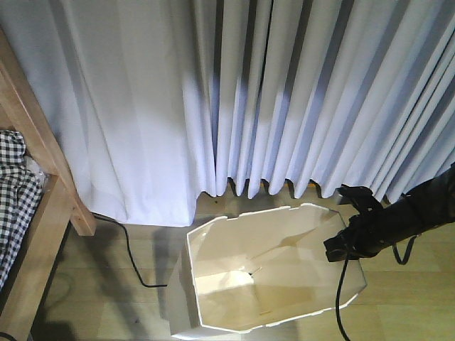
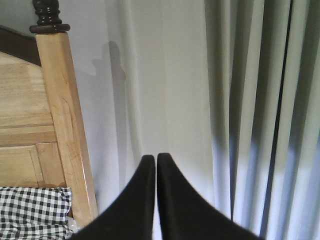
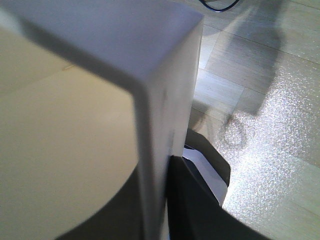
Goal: Move trash bin to bedside with robot
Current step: 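Carry the bin in the right gripper as the base drives to the bedside, then lower the held bin onto the floor beside the bed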
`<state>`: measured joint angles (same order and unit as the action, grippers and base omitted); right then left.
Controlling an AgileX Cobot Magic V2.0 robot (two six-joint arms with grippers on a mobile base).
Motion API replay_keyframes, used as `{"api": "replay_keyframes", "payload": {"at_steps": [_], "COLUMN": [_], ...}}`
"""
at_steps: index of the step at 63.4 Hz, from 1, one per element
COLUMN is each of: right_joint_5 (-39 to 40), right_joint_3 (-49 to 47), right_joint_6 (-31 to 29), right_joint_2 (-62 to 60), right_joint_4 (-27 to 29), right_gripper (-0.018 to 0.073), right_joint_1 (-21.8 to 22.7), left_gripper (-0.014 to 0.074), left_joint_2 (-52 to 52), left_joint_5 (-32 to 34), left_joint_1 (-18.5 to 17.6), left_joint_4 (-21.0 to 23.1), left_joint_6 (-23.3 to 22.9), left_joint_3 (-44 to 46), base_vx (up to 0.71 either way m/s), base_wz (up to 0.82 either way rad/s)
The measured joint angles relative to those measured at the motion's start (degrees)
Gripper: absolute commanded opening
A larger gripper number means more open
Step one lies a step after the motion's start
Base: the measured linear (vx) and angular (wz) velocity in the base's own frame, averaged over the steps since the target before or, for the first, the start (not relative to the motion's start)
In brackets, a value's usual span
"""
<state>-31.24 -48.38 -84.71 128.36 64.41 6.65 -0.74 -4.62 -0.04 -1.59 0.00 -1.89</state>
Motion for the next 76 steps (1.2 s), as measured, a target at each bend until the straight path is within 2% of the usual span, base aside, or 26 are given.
{"api": "replay_keyframes", "payload": {"at_steps": [11, 27, 49, 59, 76], "right_joint_5": [3.0, 9.2, 12.4, 12.3, 11.7], "right_joint_3": [-0.1, -5.5, -18.0, -23.7, -35.6], "right_joint_6": [1.1, 10.3, 22.4, 24.2, 24.7], "right_joint_2": [0.0, 4.8, 17.1, 24.0, 35.7], "right_joint_4": [0.0, -2.5, -13.1, -15.6, -15.9], "right_gripper": [-0.0005, -0.0005, -0.0004, -0.0005, -0.0004], "right_joint_1": [0.0, 0.0, 0.0, 0.0, 0.0], "left_gripper": [-0.0006, -0.0006, -0.0006, -0.0006, -0.0006], "left_joint_2": [0.0, 0.0, 0.0, 0.0, 0.0], "left_joint_5": [0.0, 0.0, 0.0, 0.0, 0.0], "left_joint_1": [0.0, 0.0, 0.0, 0.0, 0.0], "left_joint_4": [0.0, 0.0, 0.0, 0.0, 0.0], "left_joint_6": [0.0, 0.0, 0.0, 0.0, 0.0], "left_joint_3": [0.0, 0.0, 0.0, 0.0, 0.0], "base_vx": [0.00, 0.00, 0.00, 0.00, 0.00], "base_wz": [-0.01, 0.00, 0.00, 0.00, 0.00]}}
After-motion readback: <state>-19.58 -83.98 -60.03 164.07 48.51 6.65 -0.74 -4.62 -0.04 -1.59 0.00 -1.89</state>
